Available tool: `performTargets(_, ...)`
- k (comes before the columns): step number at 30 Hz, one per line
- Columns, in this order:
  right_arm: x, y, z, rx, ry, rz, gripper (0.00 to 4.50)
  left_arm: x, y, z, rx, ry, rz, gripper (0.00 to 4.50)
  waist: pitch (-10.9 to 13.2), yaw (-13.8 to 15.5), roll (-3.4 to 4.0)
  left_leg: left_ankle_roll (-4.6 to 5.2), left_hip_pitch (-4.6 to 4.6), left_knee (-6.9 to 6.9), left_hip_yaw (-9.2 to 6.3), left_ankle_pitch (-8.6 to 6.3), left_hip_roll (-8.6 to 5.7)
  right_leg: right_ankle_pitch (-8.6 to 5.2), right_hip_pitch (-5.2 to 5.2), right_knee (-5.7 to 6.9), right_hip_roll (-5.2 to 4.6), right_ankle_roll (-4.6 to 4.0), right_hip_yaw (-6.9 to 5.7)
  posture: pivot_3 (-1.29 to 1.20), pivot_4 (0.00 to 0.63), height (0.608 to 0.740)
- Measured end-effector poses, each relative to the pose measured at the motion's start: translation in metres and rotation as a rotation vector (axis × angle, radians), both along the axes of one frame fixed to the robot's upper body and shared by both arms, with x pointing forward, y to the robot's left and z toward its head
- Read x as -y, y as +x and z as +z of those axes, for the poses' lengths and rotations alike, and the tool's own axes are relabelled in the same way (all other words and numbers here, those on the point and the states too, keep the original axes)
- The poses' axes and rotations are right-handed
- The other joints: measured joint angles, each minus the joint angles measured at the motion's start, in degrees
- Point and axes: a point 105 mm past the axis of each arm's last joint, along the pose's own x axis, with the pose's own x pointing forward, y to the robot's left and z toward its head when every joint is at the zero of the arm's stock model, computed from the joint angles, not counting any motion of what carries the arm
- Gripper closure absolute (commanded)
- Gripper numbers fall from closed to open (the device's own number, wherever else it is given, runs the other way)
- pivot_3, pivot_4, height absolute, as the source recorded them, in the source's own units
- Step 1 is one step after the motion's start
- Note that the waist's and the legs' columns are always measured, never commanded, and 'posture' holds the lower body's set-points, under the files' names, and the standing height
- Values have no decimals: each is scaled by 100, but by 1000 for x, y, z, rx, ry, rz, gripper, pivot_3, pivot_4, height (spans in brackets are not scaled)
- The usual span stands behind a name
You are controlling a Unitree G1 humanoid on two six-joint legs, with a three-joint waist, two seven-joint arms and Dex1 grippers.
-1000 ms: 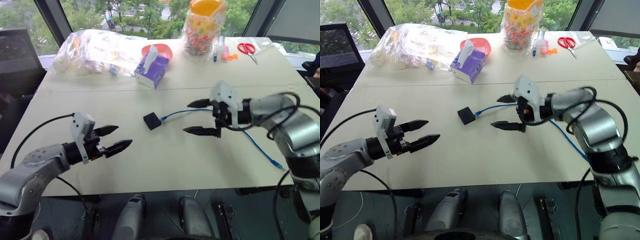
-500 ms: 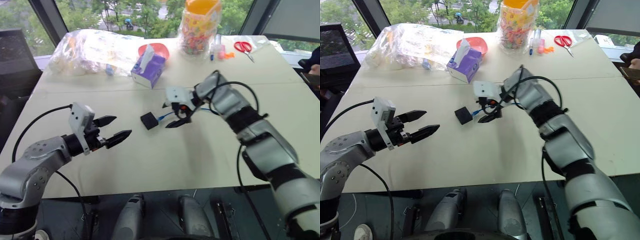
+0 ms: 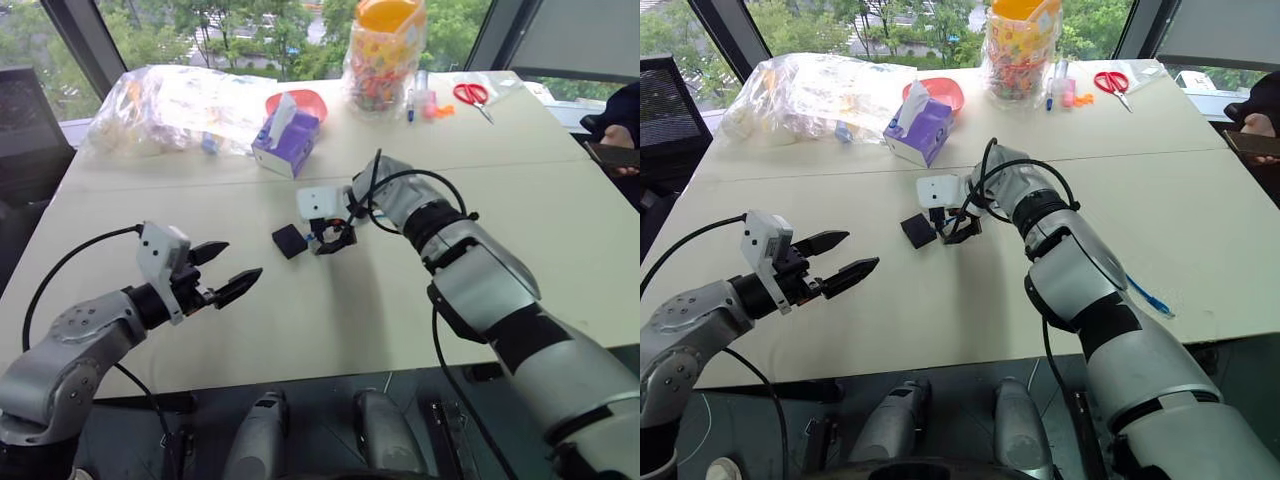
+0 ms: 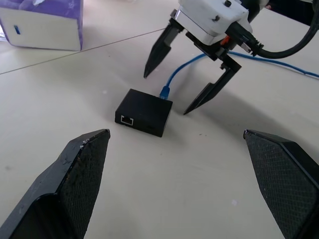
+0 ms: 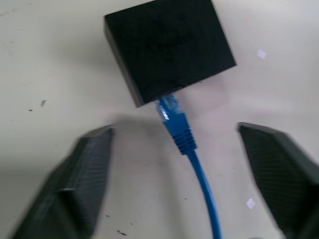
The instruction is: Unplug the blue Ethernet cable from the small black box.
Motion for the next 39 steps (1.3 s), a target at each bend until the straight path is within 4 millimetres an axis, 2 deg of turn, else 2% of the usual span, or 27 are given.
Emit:
performTargets(5, -6, -3, -5, -1, -26, 25, 4448, -1, 1, 1, 16, 1, 13, 0, 0, -27, 1, -1, 25, -17, 0, 1, 5, 0, 12, 3, 5, -3, 4, 0, 150, 728)
performTargets(12, -6, -2, -4, 35, -19, 44, 4448, -2, 3, 2, 28, 7, 20, 0, 0, -23, 1, -1, 26, -19, 0, 1, 5, 0, 11, 3, 6, -4, 5, 0, 150, 728)
performTargets(15, 2, 7, 0, 212, 76, 79, 4448, -2, 8, 6, 42, -20, 24, 0, 1, 36, 1, -7, 22, -18, 0, 5, 4, -1, 14, 0, 5, -3, 5, 0, 150, 728)
performTargets(18, 15, 10, 21, 458, 288, 88, 4448, -1, 16, 12, 51, -75, 23, 0, 0, 93, 0, -8, 20, -19, 1, 5, 4, -1, 16, -6, 5, -2, 8, 0, 150, 728)
performTargets(21, 34, -3, 35, 664, 442, 93, 4448, 6, 22, 19, 55, -109, -12, 0, 0, 145, -1, -7, 22, -27, 1, 6, 5, -1, 15, -4, 4, 2, 9, 0, 150, 728)
performTargets(25, 46, -40, 22, 864, 444, 179, 4448, 16, 33, 37, 78, -161, -73, 0, -1, 142, -3, -10, 23, -24, 4, 9, 4, -2, 16, -3, 4, 2, 12, 0, 150, 728)
performTargets(29, 50, -62, 19, 993, 481, 145, 4448, 36, 39, 47, 66, -198, -176, 0, -2, 133, -3, -9, 30, -17, 6, 12, 6, -1, 22, -1, 5, -5, 14, 0, 150, 728)
performTargets(32, 49, -70, 31, 1082, 502, 132, 4448, 46, 38, 52, 54, -204, -250, 0, -2, 117, -3, -9, 31, 3, 8, 11, 6, 0, 34, -2, 5, -5, 15, 0, 150, 728)
performTargets(35, 51, -69, 41, 1136, 498, 111, 4448, 53, 35, 47, 17, -203, -304, 0, -2, 134, -4, -9, 40, 4, 6, 11, 6, -1, 49, -5, 5, -7, 14, 0, 150, 728)
performTargets(39, 50, -70, 42, 1144, 494, 117, 4448, 53, 36, 44, -9, -206, -316, 0, -1, 145, -5, -9, 39, 7, 4, 11, 5, -1, 54, -11, 4, -7, 13, 0, 150, 728)
